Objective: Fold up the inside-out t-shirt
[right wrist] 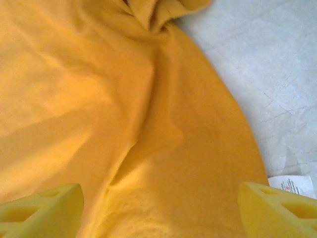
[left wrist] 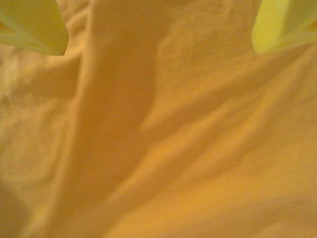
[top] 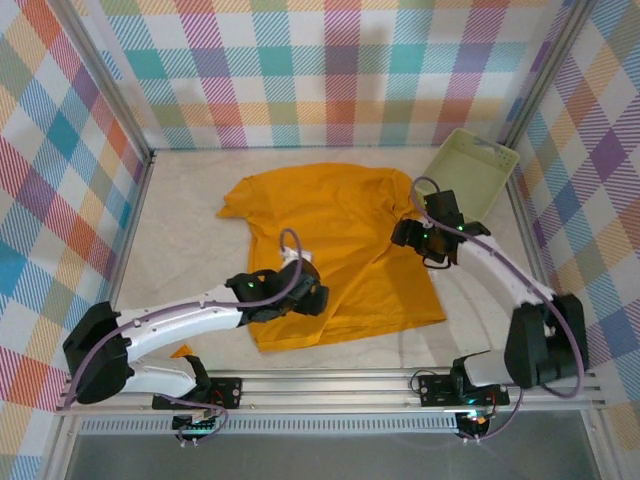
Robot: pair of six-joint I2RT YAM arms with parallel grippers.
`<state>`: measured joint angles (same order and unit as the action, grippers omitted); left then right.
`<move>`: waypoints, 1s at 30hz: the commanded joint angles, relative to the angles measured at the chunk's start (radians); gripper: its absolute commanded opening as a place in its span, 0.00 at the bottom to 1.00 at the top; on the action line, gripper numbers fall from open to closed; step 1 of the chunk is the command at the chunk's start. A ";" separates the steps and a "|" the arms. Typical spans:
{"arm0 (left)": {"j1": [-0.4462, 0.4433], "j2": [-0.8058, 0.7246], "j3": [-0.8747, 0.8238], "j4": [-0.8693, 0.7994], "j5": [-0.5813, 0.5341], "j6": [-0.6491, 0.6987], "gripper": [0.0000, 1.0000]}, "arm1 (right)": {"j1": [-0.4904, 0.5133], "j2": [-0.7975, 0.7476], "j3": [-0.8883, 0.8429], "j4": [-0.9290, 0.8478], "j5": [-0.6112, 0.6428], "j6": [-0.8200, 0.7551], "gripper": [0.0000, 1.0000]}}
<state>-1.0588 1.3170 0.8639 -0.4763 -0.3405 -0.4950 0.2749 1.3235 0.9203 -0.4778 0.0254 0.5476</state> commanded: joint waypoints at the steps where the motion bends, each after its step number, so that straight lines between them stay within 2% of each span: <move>1: -0.112 0.109 0.052 -0.053 -0.029 0.091 0.94 | 0.024 -0.086 -0.076 -0.068 -0.012 -0.019 0.81; 4: -0.188 0.222 0.110 -0.081 -0.042 0.103 0.92 | 0.033 -0.159 -0.125 -0.089 -0.005 -0.010 0.82; 9: -0.220 0.347 0.156 -0.110 -0.043 0.081 0.80 | 0.034 -0.250 -0.198 -0.099 -0.005 0.007 0.82; 16: -0.221 0.375 0.146 -0.127 -0.089 0.030 0.68 | 0.037 -0.280 -0.234 -0.099 -0.021 0.011 0.82; 20: -0.220 0.384 0.145 -0.149 -0.128 0.017 0.53 | 0.038 -0.281 -0.233 -0.094 -0.030 0.010 0.82; 26: -0.220 0.389 0.139 -0.138 -0.136 0.015 0.38 | 0.043 -0.288 -0.239 -0.093 -0.028 0.011 0.82; 30: -0.219 0.399 0.133 -0.120 -0.136 0.020 0.33 | 0.044 -0.301 -0.251 -0.087 -0.028 0.018 0.82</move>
<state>-1.2758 1.6951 0.9955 -0.5922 -0.4526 -0.4751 0.3103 1.0428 0.6853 -0.5625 0.0105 0.5465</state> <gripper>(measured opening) 0.347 0.820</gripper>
